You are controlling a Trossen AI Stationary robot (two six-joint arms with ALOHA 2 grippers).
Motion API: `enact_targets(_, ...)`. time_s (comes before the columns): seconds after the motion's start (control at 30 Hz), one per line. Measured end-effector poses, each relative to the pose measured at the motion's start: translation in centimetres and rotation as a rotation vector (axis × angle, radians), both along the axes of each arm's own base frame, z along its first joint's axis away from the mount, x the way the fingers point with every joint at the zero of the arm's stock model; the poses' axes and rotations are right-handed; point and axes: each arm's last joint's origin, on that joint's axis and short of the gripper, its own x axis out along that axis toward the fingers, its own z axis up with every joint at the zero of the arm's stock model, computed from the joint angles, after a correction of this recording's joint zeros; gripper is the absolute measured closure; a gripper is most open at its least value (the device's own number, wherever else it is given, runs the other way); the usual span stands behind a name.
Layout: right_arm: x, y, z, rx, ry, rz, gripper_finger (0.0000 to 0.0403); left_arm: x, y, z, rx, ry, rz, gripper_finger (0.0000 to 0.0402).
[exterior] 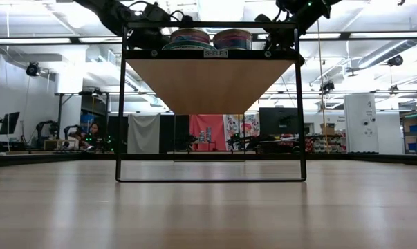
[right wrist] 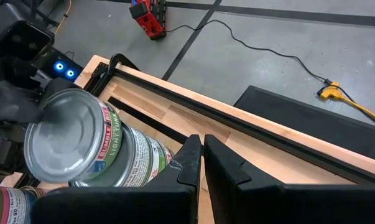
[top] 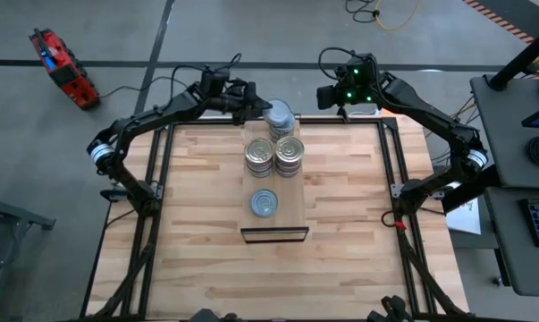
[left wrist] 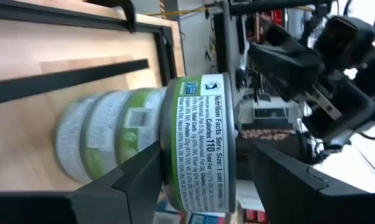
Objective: Stack canned seafood by type on shelf
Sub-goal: Stack the green tuna can on top of the green tuna can on the shelf
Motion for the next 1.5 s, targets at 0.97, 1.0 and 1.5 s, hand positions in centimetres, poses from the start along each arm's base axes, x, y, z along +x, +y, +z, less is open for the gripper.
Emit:
enact_targets(0.97, 0.0, 0.0, 0.0, -0.006, 0.004, 0.003, 0.0392, 0.1, -0.4, 0.5, 0.020, 0.052, -0.056, 0.0184)
enact_targets(1.0, 0.0, 0.0, 0.0, -0.006, 0.004, 0.003, 0.0392, 0.2, -0.4, 0.4, 0.016, 0.053, -0.055, 0.0184)
enact_targets(1.5, 0.0, 0.0, 0.1, -0.015, -0.003, 0.002, 0.0392, 0.7, -0.3, 1.6, 0.056, 0.064, -0.050, 0.0184)
